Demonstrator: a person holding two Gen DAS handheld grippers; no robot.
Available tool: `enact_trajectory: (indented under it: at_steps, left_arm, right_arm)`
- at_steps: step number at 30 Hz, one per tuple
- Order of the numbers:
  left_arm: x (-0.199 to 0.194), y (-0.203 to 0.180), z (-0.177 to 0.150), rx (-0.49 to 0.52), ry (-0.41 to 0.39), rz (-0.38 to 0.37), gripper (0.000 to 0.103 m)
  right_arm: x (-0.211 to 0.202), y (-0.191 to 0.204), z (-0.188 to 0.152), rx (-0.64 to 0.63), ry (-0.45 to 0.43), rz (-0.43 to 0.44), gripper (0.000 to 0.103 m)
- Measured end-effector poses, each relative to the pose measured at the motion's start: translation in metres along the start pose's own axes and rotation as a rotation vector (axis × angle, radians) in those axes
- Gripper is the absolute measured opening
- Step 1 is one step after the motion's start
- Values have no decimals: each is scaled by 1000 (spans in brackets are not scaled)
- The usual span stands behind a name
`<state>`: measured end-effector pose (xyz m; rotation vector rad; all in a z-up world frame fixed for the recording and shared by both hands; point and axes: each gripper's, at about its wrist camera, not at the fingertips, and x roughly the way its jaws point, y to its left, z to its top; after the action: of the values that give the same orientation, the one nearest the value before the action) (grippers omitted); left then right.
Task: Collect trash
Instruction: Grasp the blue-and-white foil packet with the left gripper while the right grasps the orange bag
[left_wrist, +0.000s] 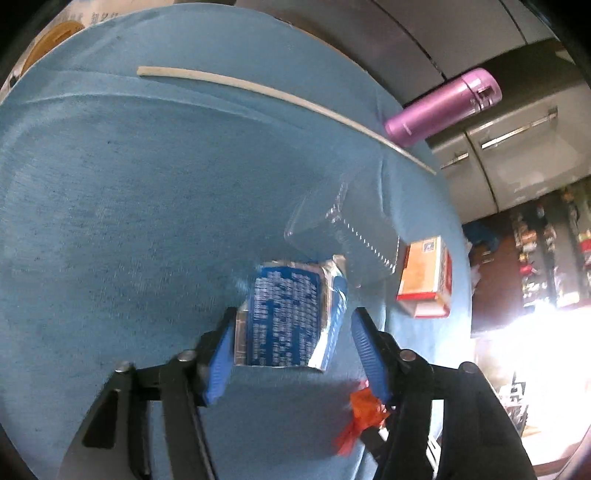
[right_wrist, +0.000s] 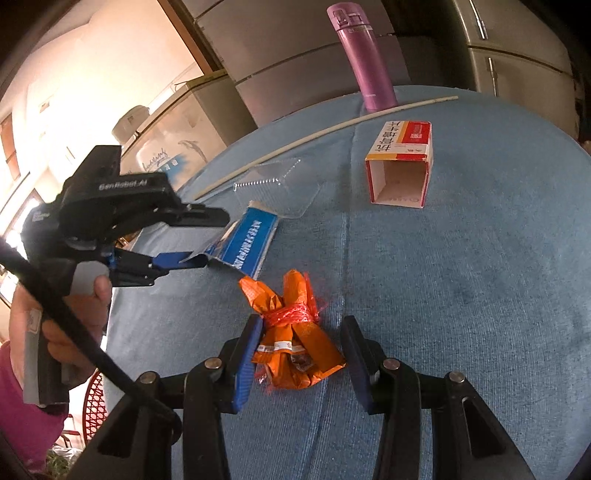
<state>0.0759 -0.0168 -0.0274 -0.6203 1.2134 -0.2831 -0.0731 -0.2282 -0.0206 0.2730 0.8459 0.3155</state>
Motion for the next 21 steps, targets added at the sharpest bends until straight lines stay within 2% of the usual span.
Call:
enact_trajectory:
  at_steps: [1, 3, 7, 9, 13, 21]
  left_arm:
    - [2, 1, 1, -12, 11, -18, 31]
    - [4, 7, 1, -48, 20, -63, 27]
    - [-6, 7, -2, -41, -20, -121, 16]
    - [-16, 8, -3, -36, -39, -141, 13]
    - [-38, 4, -6, 4, -90, -124, 7]
    - [-85, 22, -17, 1, -149, -117, 3]
  right_arm:
    - [0, 0, 0, 2, -2, -1, 46]
    - [0, 0, -2, 8, -7, -2, 46]
    - [0, 3, -2, 4, -11, -18, 46]
    - [-1, 4, -2, 8, -9, -23, 46]
    - [-1, 7, -2, 32, 0, -5, 46]
    - [-2, 32, 2, -11, 0, 27, 46]
